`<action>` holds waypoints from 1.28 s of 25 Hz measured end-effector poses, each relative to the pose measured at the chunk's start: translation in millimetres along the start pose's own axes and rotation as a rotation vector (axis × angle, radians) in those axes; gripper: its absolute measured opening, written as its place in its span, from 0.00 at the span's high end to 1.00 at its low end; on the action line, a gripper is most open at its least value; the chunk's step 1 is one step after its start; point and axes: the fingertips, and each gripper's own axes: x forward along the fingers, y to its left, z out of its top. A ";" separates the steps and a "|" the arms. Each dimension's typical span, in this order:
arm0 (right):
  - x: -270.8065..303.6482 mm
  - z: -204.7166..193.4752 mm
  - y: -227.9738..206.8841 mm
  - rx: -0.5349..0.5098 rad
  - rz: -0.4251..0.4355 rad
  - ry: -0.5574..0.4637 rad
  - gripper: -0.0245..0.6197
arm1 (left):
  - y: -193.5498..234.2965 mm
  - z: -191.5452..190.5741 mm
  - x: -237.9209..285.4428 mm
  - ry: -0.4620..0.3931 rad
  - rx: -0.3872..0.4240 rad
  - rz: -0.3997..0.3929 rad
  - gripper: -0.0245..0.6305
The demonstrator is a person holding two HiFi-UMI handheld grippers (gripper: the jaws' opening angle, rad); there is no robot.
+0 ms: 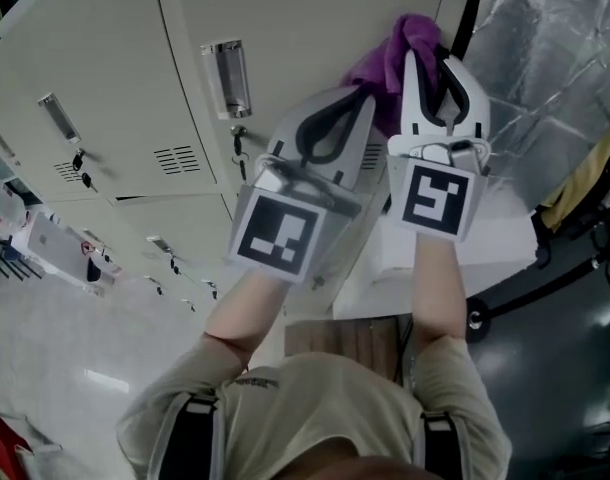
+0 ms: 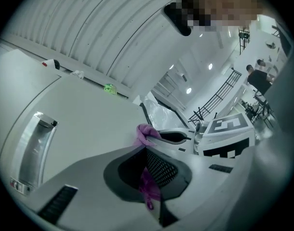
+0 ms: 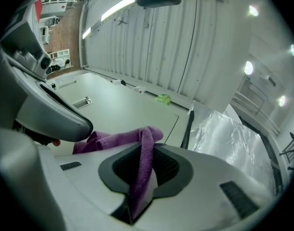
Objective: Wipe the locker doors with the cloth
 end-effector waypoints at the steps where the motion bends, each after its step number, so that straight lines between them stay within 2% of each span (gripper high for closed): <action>1: -0.4 -0.7 -1.1 -0.006 0.002 -0.001 0.88 | -2.1 -1.1 2.4 0.000 -0.001 -0.003 0.96; 5: -5.6 7.5 -3.8 0.069 -0.011 -0.021 0.88 | -0.5 3.2 0.4 -0.010 0.001 0.014 0.96; 8: -12.4 29.6 0.4 0.124 0.000 -0.065 0.88 | 11.3 15.1 -15.9 -0.014 0.019 0.058 0.96; 10: -15.7 51.1 13.1 0.142 0.034 -0.116 0.88 | 23.2 24.6 -32.2 -0.012 0.047 0.098 0.96; 14: -18.9 92.1 53.6 0.233 0.153 -0.223 0.88 | 47.7 41.2 -70.3 0.003 0.105 0.185 0.96; 17: -18.9 107.2 84.8 0.266 0.215 -0.260 0.88 | 63.9 47.5 -97.3 0.028 0.148 0.249 0.96; 24: -20.5 112.3 146.6 0.308 0.323 -0.243 0.88 | 89.4 39.2 -138.5 0.100 0.172 0.345 0.96; 32: -19.0 94.5 172.1 0.294 0.359 -0.178 0.88 | 94.5 17.7 -147.0 0.148 0.151 0.360 0.96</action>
